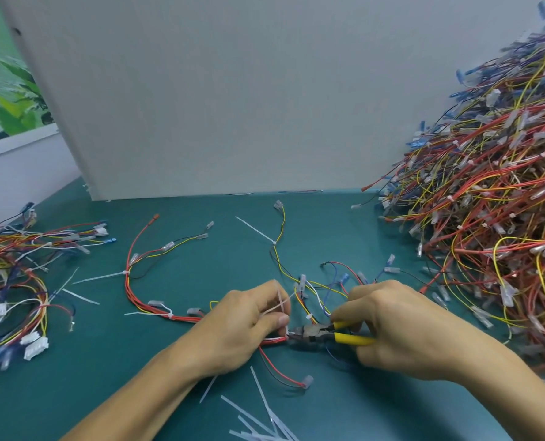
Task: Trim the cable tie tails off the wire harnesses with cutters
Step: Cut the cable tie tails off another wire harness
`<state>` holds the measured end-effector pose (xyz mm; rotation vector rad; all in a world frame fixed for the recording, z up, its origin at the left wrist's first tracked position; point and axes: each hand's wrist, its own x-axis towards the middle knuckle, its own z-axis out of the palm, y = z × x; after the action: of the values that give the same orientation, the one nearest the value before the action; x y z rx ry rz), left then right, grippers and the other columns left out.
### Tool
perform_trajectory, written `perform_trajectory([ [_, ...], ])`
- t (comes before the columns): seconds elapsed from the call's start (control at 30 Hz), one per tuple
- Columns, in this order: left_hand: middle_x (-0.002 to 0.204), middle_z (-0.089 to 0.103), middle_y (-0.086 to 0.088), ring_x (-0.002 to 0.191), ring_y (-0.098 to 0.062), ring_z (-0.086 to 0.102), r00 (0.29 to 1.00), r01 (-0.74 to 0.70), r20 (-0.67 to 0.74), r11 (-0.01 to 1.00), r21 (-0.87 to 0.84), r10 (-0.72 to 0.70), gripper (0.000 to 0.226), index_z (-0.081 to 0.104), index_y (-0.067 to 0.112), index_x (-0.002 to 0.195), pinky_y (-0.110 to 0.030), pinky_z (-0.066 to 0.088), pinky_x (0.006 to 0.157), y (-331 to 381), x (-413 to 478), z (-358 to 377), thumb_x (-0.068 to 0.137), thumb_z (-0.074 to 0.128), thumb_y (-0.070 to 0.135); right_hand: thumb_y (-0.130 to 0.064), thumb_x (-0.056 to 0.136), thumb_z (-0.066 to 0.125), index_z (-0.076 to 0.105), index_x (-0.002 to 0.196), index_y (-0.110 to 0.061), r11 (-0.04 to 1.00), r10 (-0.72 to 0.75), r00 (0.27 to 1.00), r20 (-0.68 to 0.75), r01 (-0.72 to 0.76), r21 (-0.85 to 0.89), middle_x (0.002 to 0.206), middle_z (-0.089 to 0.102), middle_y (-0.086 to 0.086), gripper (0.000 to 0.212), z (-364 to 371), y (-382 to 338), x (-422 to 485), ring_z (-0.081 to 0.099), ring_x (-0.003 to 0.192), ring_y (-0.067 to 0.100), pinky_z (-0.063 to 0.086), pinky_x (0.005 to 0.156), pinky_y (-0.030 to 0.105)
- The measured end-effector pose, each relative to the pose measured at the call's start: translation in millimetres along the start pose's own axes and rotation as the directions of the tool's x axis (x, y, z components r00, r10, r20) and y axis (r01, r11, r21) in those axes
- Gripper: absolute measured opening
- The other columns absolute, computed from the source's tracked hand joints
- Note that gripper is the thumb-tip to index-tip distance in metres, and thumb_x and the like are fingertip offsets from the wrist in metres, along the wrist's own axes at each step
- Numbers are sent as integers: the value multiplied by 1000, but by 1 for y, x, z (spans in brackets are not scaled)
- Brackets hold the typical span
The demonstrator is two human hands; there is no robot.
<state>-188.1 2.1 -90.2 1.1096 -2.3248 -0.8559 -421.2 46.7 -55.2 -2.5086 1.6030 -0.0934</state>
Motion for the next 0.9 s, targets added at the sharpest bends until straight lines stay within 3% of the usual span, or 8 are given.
perform_trajectory([
  [0.23, 79, 67, 12, 74, -7, 58, 1000, 5, 7, 1000, -8, -5, 16, 50, 29, 84, -25, 46, 75, 0, 0, -1, 95, 54, 18, -38, 65, 50, 58, 85, -28, 999, 10, 999, 34, -11, 52, 74, 49, -7, 23, 0, 0, 2, 47, 72, 13, 46, 65, 38],
  [0.5, 79, 67, 10, 71, -6, 57, 1000, 7, 1, 1000, -9, -7, 18, 51, 30, 83, -17, 43, 68, 2, 0, 1, 95, 55, 18, -37, 63, 49, 55, 84, -25, 1000, 9, 999, 39, -8, -21, 74, 49, -2, 24, 1, 2, 3, 48, 73, 19, 46, 63, 38],
  [0.67, 79, 65, 9, 70, -10, 53, 1000, 18, -5, 1000, -14, -18, 15, 55, 27, 85, -21, 41, 68, 1, -2, -1, 95, 54, 16, -35, 67, 48, 49, 81, -20, 993, 18, 999, 42, -13, -114, 74, 53, 5, 20, 2, -1, 2, 49, 74, 26, 47, 63, 39],
  [0.77, 72, 62, 8, 53, -14, 40, 990, 78, -79, 931, -358, -114, 13, 54, 10, 87, -29, 36, 58, 1, -3, -3, 97, 48, 3, -34, 69, 50, 48, 81, -21, 990, 33, 998, 57, -25, -137, 74, 55, 6, 17, 4, -5, 1, 51, 76, 27, 48, 65, 38],
  [0.83, 72, 64, 2, 44, -10, 32, 962, 74, -154, 761, -645, -224, 12, 48, 5, 85, -26, 35, 52, 2, -4, -16, 95, 46, -2, -34, 71, 50, 47, 81, -20, 990, 43, 997, 71, -33, -136, 76, 55, 6, 17, 2, -7, 0, 51, 76, 26, 48, 65, 38],
  [0.9, 67, 58, -4, 41, -8, 28, 936, 9, -194, 571, -821, -294, 13, 47, 8, 86, -23, 38, 48, 0, -6, -34, 94, 43, -1, -39, 72, 46, 49, 85, -19, 990, 49, 997, 61, -40, -134, 79, 57, 5, 24, -2, -8, -1, 51, 77, 25, 48, 68, 38],
])
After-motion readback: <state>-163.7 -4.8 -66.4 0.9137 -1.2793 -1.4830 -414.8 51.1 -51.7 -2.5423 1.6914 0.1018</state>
